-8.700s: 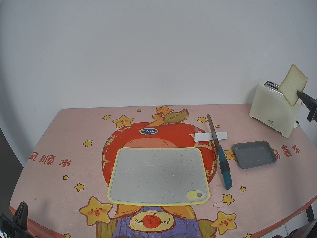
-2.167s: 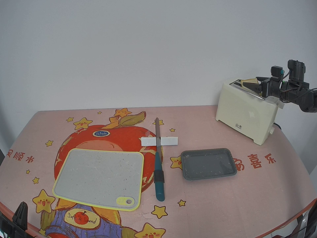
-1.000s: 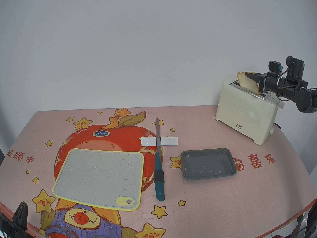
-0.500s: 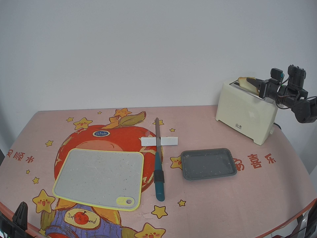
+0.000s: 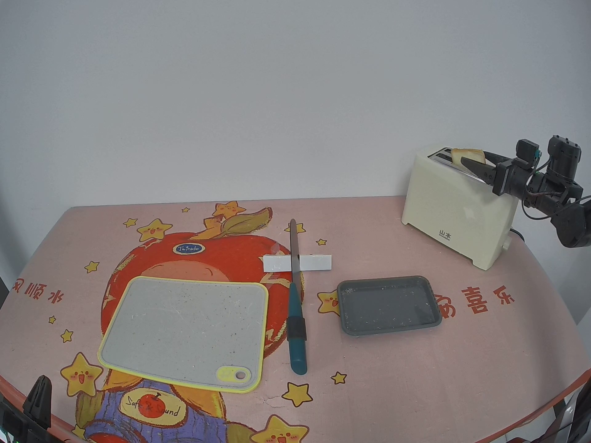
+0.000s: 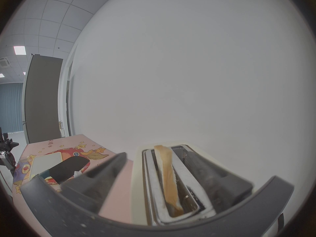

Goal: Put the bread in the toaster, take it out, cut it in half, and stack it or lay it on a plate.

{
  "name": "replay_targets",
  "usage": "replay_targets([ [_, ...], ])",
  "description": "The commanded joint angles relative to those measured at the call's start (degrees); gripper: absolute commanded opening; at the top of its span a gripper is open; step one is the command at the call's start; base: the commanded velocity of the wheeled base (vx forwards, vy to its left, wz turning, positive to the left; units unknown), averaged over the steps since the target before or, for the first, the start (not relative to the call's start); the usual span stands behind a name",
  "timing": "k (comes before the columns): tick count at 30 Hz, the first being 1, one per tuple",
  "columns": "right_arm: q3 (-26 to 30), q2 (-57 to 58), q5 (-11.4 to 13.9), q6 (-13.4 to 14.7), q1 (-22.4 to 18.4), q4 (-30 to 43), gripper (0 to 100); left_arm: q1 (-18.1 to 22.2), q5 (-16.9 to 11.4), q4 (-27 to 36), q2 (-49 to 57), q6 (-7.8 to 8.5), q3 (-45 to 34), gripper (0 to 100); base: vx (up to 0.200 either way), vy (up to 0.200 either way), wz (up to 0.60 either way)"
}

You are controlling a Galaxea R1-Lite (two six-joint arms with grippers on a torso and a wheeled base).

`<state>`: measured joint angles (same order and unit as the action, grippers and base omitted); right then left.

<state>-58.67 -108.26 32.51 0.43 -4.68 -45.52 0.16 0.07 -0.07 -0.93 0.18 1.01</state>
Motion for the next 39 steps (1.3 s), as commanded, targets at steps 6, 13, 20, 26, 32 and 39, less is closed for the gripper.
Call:
replay_targets([
  [6, 6.73, 10.27, -0.08, 0.89, -4.02, -0.10, 100, 0.02, 0.01, -0.01, 0.40, -0.01, -1.01, 0, 0.000, 0.000, 0.00],
  [13, 15.08, 21.78, 0.36, 7.57, -13.07, 3.16, 100, 0.02, 0.01, -0.01, 0.40, -0.01, -1.01, 0, 0.000, 0.000, 0.00],
  [20, 18.51, 21.96, 3.87, 7.04, -20.72, 3.16, 100, 0.02, 0.01, -0.01, 0.40, -0.01, -1.01, 0, 0.000, 0.000, 0.00],
  [26, 21.67, 21.78, 6.86, 6.78, -20.46, 2.89, 0, 0.02, 0.01, -0.01, 0.40, -0.01, -1.01, 0, 0.000, 0.000, 0.00],
  [32, 22.29, 17.21, 7.39, 6.87, -17.64, -4.84, 0, 0.02, 0.01, -0.01, 0.40, -0.01, -1.01, 0, 0.000, 0.000, 0.00],
  [39, 23.17, 10.35, 7.39, 6.60, -16.06, -11.52, 0, 0.02, 0.01, -0.01, 0.40, -0.01, -1.01, 0, 0.000, 0.000, 0.00],
])
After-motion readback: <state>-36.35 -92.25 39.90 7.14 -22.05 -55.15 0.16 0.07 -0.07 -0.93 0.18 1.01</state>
